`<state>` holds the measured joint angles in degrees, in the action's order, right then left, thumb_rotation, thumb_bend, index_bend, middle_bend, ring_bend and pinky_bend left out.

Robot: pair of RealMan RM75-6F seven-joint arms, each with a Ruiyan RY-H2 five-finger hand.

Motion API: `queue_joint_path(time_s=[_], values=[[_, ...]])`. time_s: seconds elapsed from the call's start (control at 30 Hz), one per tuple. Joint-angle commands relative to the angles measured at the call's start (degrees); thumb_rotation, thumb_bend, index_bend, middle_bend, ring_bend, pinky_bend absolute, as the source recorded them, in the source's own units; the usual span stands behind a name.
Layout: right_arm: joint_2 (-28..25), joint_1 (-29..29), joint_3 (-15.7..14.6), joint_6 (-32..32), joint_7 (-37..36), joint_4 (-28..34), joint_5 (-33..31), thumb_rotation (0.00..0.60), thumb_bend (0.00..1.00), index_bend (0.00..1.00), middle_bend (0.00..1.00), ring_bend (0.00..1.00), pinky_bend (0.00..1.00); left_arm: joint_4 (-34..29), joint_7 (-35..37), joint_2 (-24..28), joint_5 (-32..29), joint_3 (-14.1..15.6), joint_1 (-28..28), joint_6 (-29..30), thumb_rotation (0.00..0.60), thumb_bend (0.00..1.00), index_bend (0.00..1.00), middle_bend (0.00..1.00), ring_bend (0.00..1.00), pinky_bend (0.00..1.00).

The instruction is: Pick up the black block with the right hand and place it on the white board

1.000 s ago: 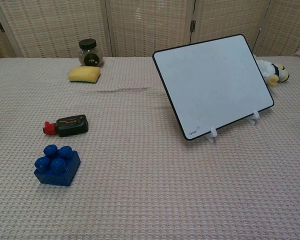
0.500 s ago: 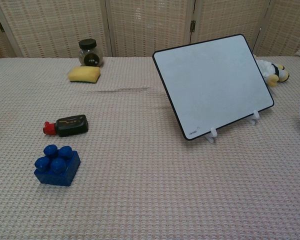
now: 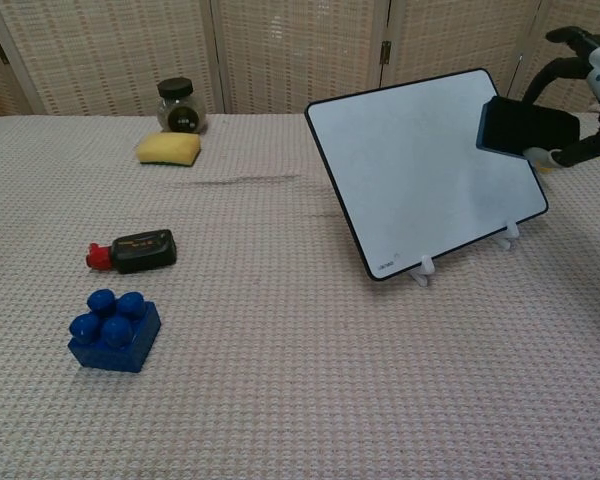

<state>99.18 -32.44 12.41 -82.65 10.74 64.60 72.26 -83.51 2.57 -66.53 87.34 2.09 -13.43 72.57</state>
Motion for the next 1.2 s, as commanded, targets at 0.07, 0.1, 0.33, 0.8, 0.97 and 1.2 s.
queue_joint_path(time_s=[0.07, 0.1, 0.33, 0.8, 0.97, 1.2], values=[[4.49, -3.53, 2.68, 2.48, 1.50, -3.79, 0.70, 0.600, 0.29, 0.61, 0.07, 0.06, 0.00, 0.04, 0.70, 0.29, 0.00, 0.06, 0.12, 0.10, 0.600, 0.25, 0.04, 0.00, 0.00, 0.00], [5.46, -4.20, 3.39, 2.96, 1.78, -4.60, 0.40, 0.600, 0.29, 0.61, 0.07, 0.06, 0.00, 0.08, 0.97, 0.39, -0.03, 0.04, 0.13, 0.10, 0.600, 0.25, 0.04, 0.00, 0.00, 0.00], [8.49, -6.10, 5.39, 4.98, 3.48, -7.30, -0.75, 0.600, 0.29, 0.61, 0.07, 0.05, 0.00, 0.33, 2.81, 1.01, 0.31, 0.18, 0.18, 0.20, 0.600, 0.25, 0.05, 0.00, 0.00, 0.00], [11.30, -7.45, 7.67, 8.50, 5.95, -9.92, -3.64, 0.600, 0.29, 0.49, 0.02, 0.03, 0.00, 0.44, 3.61, 1.62, -0.19, 0.10, -0.13, -0.70, 0.600, 0.25, 0.08, 0.00, 0.00, 0.00], [11.85, -7.49, 7.60, 8.47, 5.70, -10.64, -3.30, 0.600, 0.29, 0.31, 0.00, 0.02, 0.00, 0.38, 3.87, 1.90, -0.35, 0.08, -0.18, -0.94, 0.600, 0.25, 0.08, 0.00, 0.00, 0.00], [10.37, -6.34, 7.24, 7.70, 5.51, -8.64, -2.63, 0.600, 0.29, 0.14, 0.00, 0.01, 0.00, 0.11, 3.72, 2.08, -0.11, 0.19, 0.02, -0.54, 0.600, 0.25, 0.09, 0.00, 0.00, 0.00]])
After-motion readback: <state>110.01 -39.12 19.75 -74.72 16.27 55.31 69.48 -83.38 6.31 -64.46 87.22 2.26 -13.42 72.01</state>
